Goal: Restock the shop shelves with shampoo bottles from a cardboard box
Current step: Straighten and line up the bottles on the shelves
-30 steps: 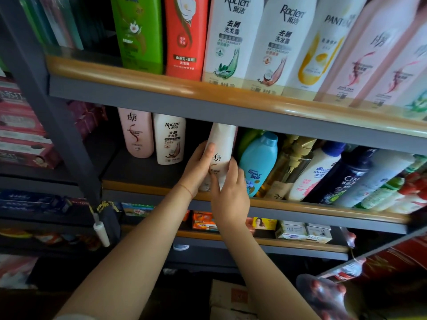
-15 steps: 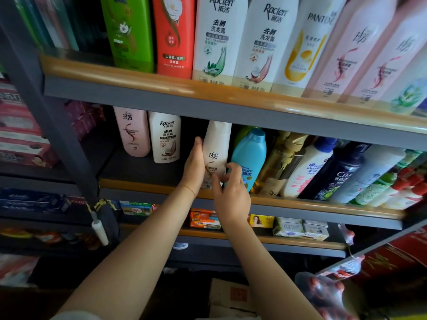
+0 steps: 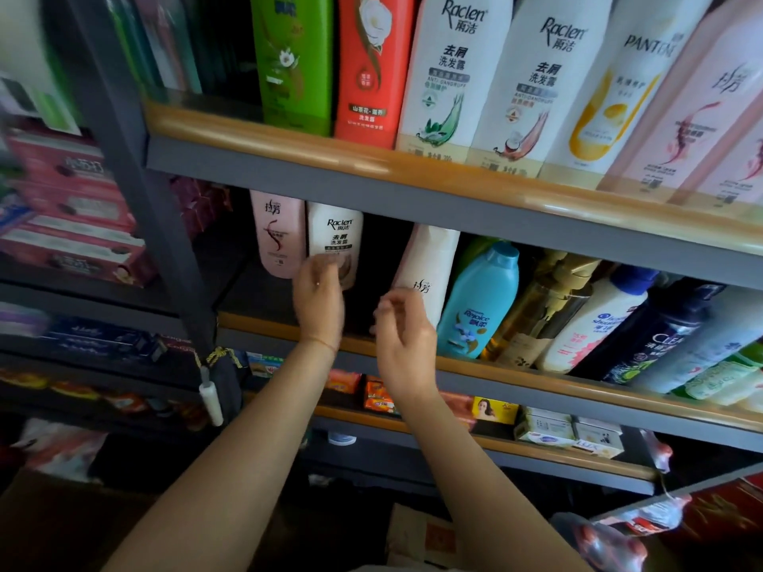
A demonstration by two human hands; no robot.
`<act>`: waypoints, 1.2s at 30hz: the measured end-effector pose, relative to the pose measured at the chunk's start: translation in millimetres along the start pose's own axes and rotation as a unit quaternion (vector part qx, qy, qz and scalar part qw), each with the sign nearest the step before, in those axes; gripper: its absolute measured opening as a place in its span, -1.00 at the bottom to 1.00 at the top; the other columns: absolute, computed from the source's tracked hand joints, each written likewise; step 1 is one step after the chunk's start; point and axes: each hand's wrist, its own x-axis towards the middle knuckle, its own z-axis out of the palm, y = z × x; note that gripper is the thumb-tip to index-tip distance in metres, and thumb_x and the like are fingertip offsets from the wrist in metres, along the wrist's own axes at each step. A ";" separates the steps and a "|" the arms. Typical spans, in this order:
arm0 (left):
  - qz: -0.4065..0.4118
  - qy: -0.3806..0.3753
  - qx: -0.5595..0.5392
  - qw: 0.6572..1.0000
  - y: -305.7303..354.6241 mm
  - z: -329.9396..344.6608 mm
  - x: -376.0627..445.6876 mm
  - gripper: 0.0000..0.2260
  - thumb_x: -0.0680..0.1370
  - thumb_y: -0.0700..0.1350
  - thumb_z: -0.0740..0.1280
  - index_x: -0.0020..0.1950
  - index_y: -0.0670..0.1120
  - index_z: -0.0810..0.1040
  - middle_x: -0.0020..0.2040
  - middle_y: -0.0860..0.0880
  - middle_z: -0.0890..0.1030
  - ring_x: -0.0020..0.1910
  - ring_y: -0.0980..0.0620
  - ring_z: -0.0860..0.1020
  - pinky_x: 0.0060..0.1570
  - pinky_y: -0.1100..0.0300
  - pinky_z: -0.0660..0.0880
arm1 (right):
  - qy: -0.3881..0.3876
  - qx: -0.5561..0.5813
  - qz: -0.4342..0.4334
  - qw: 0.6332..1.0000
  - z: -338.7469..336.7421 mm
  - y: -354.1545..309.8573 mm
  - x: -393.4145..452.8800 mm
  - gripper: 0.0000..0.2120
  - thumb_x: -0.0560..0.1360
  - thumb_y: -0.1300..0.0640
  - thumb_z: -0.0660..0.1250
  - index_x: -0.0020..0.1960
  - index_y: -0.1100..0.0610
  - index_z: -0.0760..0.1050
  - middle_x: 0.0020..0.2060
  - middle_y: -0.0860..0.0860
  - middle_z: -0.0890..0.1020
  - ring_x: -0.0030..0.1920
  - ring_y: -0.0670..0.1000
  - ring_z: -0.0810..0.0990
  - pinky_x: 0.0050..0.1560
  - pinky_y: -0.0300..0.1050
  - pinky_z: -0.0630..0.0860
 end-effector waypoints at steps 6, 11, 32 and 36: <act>0.021 -0.049 0.070 0.996 -0.3 -17.5 28.1 -0.79 0.58 -0.10 0.22 0.02 0.24 0.48 0.08 0.13 0.56 0.12 0.23 0.53 0.09 0.29 0.45 | -0.055 0.165 0.232 0.957 53.5 -18.7 44.3 -0.48 0.64 -0.09 0.18 0.54 0.02 0.20 0.43 -0.07 0.38 0.44 -0.06 0.32 0.31 -0.31 0.18; -0.004 -0.098 0.075 0.992 -2.0 -16.2 40.3 -0.76 0.67 0.01 0.17 0.32 0.17 0.44 0.18 0.20 0.52 0.11 0.37 0.46 0.08 0.38 0.40 | -0.052 0.093 0.273 0.956 80.6 -3.7 91.9 -0.21 0.54 -0.33 0.18 0.61 -0.02 0.01 0.54 0.04 0.24 0.53 0.10 0.22 0.51 0.01 0.15; 0.013 -0.119 0.078 0.990 -5.3 -6.0 77.0 -0.54 0.56 0.26 0.17 0.39 0.09 0.43 0.26 0.11 0.55 0.20 0.30 0.50 0.21 0.26 0.40 | -0.057 0.125 0.263 0.955 101.4 13.9 110.8 -0.40 0.51 -0.28 0.29 0.44 0.02 0.38 0.29 0.00 0.55 0.29 0.01 0.52 0.29 -0.11 0.43; -0.005 -0.124 0.113 0.986 -13.5 -7.7 78.2 -0.39 0.45 0.45 0.12 0.41 0.19 0.43 0.36 0.04 0.50 0.35 0.07 0.45 0.39 0.00 0.39 | -0.058 0.132 0.257 0.955 96.9 14.2 104.4 -0.59 0.53 -0.23 0.30 0.30 -0.07 0.42 0.13 -0.09 0.57 0.18 -0.04 0.55 0.30 -0.08 0.46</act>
